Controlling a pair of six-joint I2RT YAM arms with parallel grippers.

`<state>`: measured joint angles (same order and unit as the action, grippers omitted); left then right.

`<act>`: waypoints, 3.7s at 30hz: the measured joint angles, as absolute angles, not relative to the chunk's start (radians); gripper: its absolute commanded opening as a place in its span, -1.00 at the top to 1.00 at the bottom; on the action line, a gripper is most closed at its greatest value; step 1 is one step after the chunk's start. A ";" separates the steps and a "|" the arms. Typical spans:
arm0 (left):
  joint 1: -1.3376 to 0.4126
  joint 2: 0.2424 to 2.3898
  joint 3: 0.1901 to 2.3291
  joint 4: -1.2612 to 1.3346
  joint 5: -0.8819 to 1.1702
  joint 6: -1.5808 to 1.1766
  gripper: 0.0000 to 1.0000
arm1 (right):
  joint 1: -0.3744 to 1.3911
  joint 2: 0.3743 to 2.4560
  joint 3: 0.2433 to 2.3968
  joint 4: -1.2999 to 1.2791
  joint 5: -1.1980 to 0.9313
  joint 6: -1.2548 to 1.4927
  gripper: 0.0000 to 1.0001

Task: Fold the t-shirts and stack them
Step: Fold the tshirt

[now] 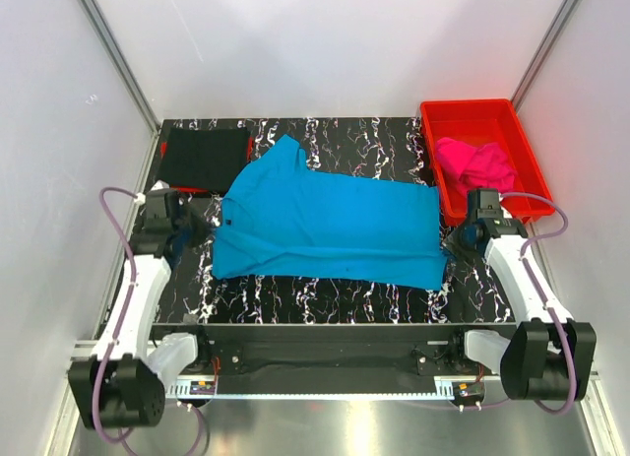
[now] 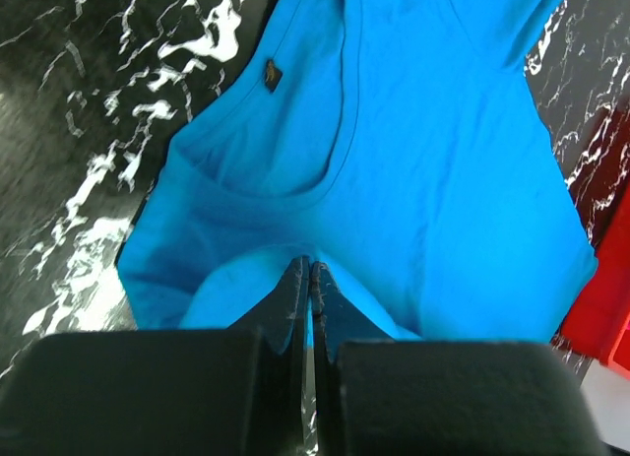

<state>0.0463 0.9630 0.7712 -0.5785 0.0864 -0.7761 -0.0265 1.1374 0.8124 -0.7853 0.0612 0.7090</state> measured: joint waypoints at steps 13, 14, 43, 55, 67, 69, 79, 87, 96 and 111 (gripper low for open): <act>0.041 1.323 0.984 -0.548 0.101 -0.722 1.00 | -0.027 1.197 0.775 -0.636 0.057 0.731 1.00; 0.039 1.335 0.992 -0.547 0.101 -0.721 1.00 | -0.027 1.198 0.767 -0.624 0.052 0.731 1.00; 0.002 0.841 0.879 -0.780 -0.091 -0.712 1.00 | -0.027 0.830 0.782 -0.958 0.033 0.793 1.00; 0.002 0.677 0.753 -0.881 -0.083 -0.808 1.00 | -0.027 0.720 0.801 -1.188 0.050 0.899 1.00; 0.002 0.930 0.770 -0.802 -0.147 -0.787 1.00 | -0.027 0.936 0.782 -1.052 0.070 0.893 1.00; 0.002 0.986 0.780 -0.770 -0.143 -0.775 1.00 | -0.027 0.986 0.777 -1.006 0.072 0.881 1.00; -0.014 1.243 0.886 -0.638 -0.118 -0.710 1.00 | -0.027 1.121 0.751 -0.742 0.032 0.823 1.00; -0.024 1.423 0.951 -0.572 -0.099 -0.679 1.00 | -0.027 1.320 0.746 -0.627 0.034 0.808 1.00; -0.044 1.507 1.007 -0.558 -0.097 -0.672 1.00 | -0.027 1.380 0.747 -0.598 0.053 0.801 1.00; -0.054 1.576 1.153 -0.585 -0.098 -0.656 -0.46 | -0.027 1.361 0.850 -0.646 0.097 0.709 -0.04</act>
